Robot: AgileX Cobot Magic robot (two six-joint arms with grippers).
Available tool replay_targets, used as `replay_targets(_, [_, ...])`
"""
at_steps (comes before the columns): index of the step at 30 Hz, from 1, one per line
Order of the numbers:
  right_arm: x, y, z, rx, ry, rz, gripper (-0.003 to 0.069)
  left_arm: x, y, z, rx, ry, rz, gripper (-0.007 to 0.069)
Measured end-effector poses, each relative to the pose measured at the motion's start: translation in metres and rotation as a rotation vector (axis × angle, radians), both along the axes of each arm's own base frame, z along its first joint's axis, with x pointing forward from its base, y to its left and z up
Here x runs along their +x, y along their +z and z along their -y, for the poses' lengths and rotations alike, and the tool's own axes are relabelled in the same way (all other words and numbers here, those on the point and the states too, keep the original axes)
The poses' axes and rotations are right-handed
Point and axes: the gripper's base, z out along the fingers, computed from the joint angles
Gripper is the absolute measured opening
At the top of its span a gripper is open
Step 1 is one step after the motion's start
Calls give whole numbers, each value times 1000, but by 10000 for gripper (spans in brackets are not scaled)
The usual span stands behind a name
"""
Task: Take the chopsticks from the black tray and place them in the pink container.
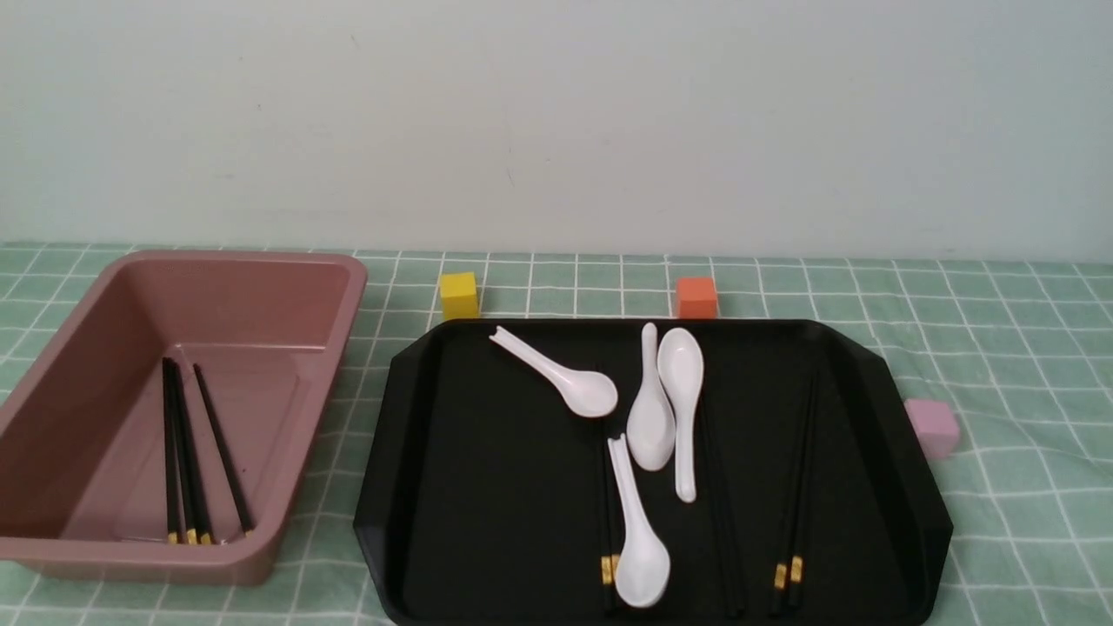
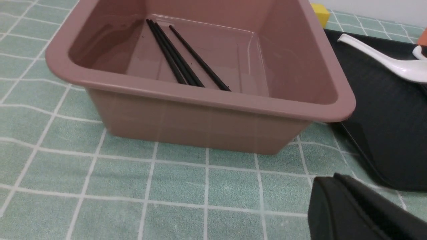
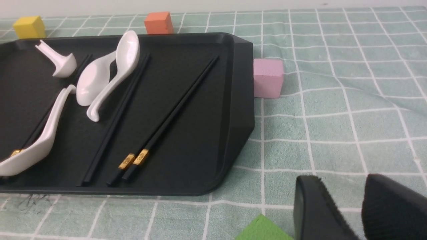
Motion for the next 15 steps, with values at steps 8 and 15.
replay_targets(8, [0,0,0,0,0,0,240,0,0,-6,-11,113,-1,-4])
replay_targets(15, [0,0,0,0,0,0,240,0,0,-5,-22,113,-2,4])
